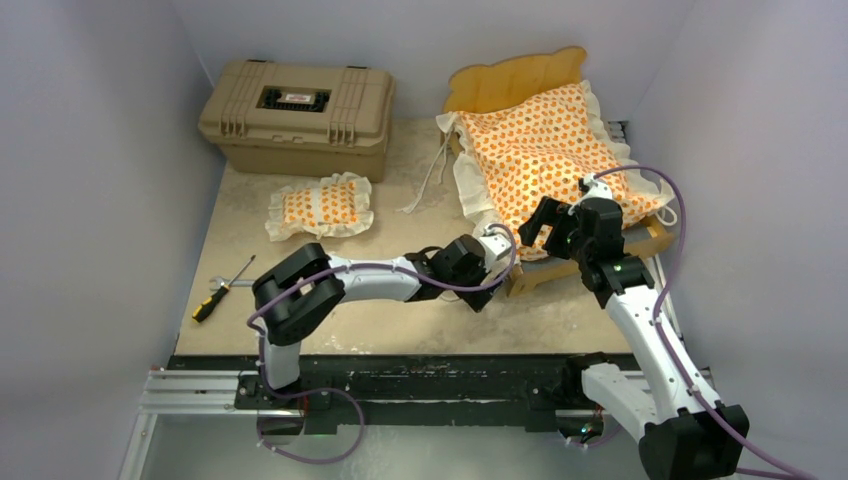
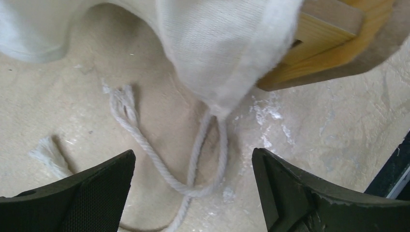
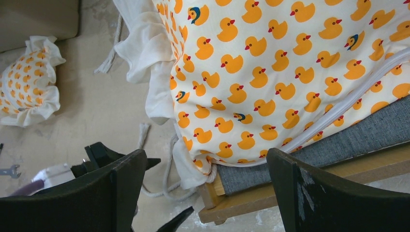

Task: Set up the pet bed
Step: Tie the ropes to the bed frame.

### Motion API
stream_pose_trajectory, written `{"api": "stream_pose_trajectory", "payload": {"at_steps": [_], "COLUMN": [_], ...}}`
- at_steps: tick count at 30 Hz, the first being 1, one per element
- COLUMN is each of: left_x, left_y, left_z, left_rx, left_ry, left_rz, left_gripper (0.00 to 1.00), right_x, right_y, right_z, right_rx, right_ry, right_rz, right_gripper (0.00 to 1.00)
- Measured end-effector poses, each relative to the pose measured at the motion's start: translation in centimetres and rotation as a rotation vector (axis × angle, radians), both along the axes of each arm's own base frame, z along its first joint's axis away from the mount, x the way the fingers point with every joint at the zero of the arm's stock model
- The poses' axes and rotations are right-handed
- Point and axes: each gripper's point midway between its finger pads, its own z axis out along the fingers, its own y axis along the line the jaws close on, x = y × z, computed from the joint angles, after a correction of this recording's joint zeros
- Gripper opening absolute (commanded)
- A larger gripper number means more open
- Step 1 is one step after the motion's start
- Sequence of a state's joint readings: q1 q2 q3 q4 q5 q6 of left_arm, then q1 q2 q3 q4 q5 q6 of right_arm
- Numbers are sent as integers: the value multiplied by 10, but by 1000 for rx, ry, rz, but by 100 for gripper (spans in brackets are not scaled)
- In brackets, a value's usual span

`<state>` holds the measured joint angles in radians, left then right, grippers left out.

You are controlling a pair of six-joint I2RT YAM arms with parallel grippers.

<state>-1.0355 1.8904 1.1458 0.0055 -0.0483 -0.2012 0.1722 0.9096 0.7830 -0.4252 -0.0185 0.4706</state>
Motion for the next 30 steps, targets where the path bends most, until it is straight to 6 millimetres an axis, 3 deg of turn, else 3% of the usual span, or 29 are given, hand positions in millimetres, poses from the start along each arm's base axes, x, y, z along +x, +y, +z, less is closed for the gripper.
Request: {"api": "stream_pose_trajectory", "payload": {"at_steps": [5, 14, 19, 25, 30], "left_x": [-9, 4, 5, 6, 10], "left_y": [-4, 2, 1, -1, -10], "left_z": [-5, -4, -6, -21, -19], "left_rx": [13, 25, 29, 50, 34], "left_ry": [-4, -47, -48, -34, -42], "left_rz": [22, 101, 104, 107, 107], "left_gripper": [84, 71, 70, 66, 64], "right_x": [0, -1, -1, -1, 0], "right_y": [0, 1, 1, 2, 4], "right_z": [-1, -2, -2, -2, -2], "right_rx": [1, 2, 3, 5, 12], "right_ry": [1, 5, 4, 4, 5], "right_rz": [1, 3, 5, 8, 19], "right_gripper": [99, 99, 99, 99, 99]}}
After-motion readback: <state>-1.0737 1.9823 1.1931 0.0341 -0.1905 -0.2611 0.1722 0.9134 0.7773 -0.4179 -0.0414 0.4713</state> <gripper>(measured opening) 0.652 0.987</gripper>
